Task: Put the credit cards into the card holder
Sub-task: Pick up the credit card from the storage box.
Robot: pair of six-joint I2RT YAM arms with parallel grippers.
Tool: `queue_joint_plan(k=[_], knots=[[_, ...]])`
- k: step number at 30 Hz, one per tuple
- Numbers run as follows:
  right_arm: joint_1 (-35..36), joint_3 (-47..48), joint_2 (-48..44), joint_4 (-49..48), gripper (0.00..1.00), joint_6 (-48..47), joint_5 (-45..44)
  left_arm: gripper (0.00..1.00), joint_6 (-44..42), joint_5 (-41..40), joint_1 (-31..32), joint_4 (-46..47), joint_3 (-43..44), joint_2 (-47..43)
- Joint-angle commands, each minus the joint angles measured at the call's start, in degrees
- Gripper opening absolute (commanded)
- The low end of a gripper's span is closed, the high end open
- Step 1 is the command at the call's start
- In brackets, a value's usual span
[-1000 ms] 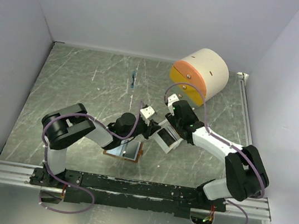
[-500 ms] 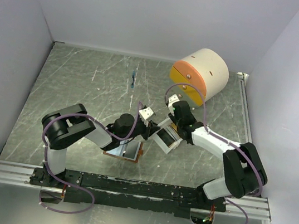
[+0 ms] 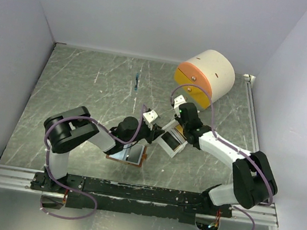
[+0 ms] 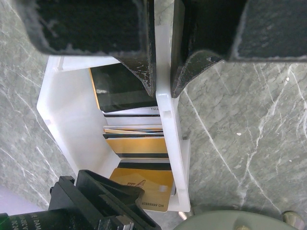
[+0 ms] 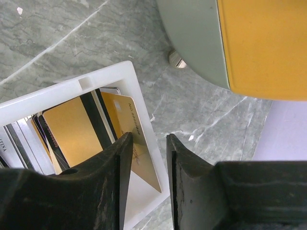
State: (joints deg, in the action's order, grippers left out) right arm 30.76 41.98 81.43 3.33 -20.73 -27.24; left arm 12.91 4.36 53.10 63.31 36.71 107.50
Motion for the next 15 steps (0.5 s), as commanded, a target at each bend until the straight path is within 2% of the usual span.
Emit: queue_joint_plan(k=[1, 5, 11, 15], knots=[[-0.6, 0.7, -1.5, -1.1, 0.32, -1.4, -2.1, 0.07, 0.3, 2.6, 0.2, 3.8, 1.6, 0.6], [-0.6, 0.8, -2.0, -0.7, 0.27, -1.7, -2.0, 0.07, 0.2, 2.7, 0.2, 3.7, 2.2, 1.2], [-0.6, 1.4, -3.0, 1.7, 0.07, -0.9, -0.8, 0.07, -0.1, 2.5, 0.1, 2.9, 3.2, 2.2], [-0.6, 3.3, -3.9, 5.9, 0.04, 1.0, 0.8, 0.07, -0.7, 2.1, -0.2, 2.0, 4.1, 2.8]])
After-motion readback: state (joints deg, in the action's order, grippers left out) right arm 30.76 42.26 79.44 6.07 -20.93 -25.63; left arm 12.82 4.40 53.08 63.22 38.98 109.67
